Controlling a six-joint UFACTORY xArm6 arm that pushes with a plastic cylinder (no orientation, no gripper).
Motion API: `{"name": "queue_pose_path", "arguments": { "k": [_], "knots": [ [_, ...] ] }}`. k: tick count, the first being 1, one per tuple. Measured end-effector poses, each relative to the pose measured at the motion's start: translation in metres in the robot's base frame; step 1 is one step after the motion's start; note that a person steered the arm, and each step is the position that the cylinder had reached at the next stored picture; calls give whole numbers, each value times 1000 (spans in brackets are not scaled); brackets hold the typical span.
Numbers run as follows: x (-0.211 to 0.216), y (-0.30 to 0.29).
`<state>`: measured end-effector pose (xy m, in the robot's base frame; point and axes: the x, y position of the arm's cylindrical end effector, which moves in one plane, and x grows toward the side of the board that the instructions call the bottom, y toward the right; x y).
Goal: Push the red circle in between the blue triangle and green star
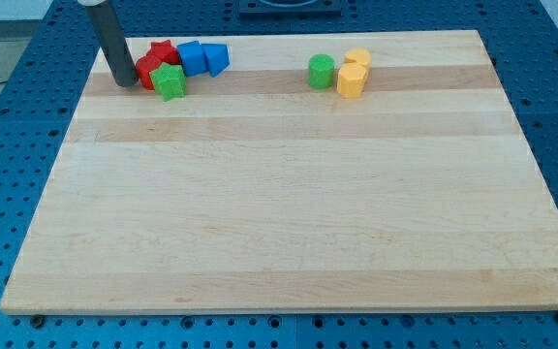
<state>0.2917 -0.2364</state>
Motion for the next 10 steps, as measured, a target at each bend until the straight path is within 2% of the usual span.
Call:
{"name": "queue_pose_path", "arguments": {
  "k": [2, 3, 4, 7, 8, 10],
  "knots": [
    [27, -10],
    [60, -2],
    [81, 65],
    [84, 312],
    [73, 381],
    [-33, 377]
  ]
}}
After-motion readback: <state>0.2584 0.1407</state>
